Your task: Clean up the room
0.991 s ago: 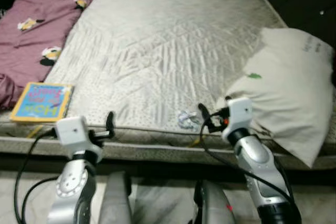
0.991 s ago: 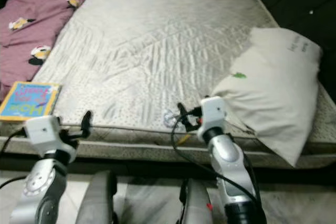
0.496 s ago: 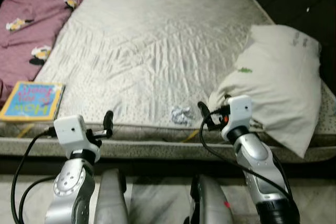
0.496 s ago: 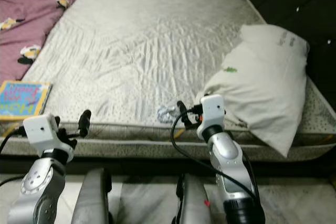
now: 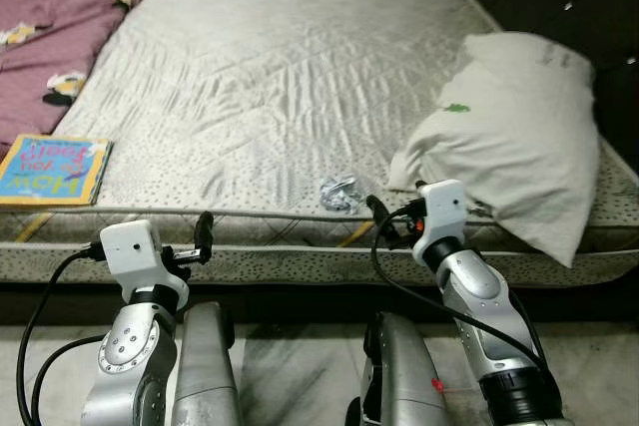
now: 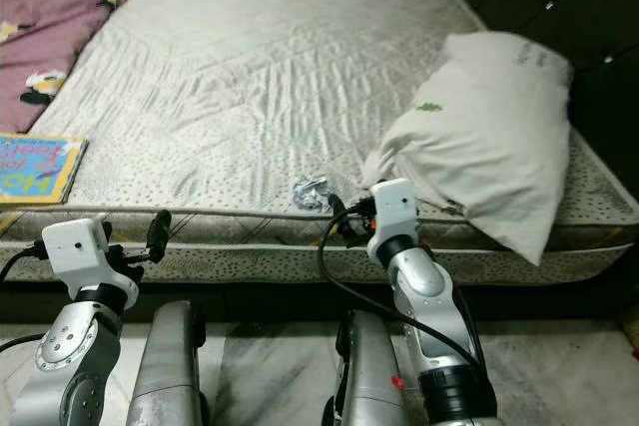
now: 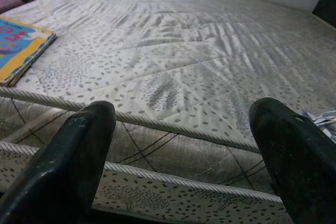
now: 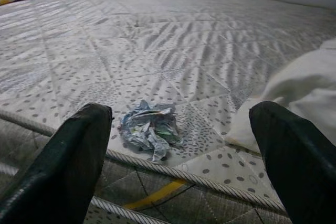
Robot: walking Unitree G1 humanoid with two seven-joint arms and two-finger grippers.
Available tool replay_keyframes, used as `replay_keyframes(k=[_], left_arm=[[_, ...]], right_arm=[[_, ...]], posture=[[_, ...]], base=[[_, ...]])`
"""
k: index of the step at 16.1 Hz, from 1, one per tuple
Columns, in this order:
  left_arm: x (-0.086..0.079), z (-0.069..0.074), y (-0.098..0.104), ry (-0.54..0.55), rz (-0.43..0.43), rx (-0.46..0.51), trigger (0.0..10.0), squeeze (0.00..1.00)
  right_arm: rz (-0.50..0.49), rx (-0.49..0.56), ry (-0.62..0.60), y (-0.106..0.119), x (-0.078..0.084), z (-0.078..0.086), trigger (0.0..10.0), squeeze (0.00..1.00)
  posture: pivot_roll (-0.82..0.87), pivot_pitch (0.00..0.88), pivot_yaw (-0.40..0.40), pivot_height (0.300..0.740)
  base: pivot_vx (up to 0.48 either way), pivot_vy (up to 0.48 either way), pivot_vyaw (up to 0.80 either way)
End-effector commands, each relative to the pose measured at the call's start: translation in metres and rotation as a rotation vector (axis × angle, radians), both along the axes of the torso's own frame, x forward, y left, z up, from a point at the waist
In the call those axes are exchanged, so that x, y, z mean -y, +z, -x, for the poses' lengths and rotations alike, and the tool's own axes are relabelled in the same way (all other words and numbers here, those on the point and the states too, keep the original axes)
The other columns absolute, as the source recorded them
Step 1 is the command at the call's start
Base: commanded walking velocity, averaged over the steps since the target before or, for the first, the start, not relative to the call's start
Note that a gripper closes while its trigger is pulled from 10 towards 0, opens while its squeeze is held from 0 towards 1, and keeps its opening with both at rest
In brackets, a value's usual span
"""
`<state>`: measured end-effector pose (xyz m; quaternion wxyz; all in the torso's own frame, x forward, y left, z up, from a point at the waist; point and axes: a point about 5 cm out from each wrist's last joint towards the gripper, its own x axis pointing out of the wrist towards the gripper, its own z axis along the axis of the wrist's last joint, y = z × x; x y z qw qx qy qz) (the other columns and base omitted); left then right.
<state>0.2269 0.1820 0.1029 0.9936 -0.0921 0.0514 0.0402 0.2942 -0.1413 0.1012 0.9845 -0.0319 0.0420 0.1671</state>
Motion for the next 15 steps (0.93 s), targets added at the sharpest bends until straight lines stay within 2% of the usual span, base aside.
replay_keyframes(k=[1, 4, 10, 15], left_arm=[[-0.001, 0.0, 0.002, -0.004, -0.007, 0.01, 10.0, 0.0], [-0.004, 0.007, 0.001, 0.022, -0.007, 0.001, 10.0, 0.0], [-0.006, 0.012, 0.002, -0.005, -0.02, -0.022, 10.0, 0.0], [-0.005, 0.013, 0.002, -0.005, -0.023, -0.027, 10.0, 0.0]], right_arm=[[0.021, 0.005, 0.034, 0.001, -0.004, -0.002, 10.0, 0.0], [0.026, 0.001, 0.09, 0.001, -0.014, -0.002, 10.0, 0.0], [0.004, -0.033, 0.129, -0.003, -0.021, -0.005, 10.0, 0.0], [0.02, -0.057, 0.163, -0.006, -0.025, -0.007, 10.0, 0.0]], posture=[[0.08, 0.016, -0.088, 0.515], [0.09, 0.03, -0.092, 0.515], [0.1, 0.067, -0.074, 0.515], [0.1, 0.073, -0.079, 0.515]], base=[[0.0, 0.0, 0.0], [0.0, 0.0, 0.0], [0.0, 0.0, 0.0], [0.265, 0.0, 0.0]])
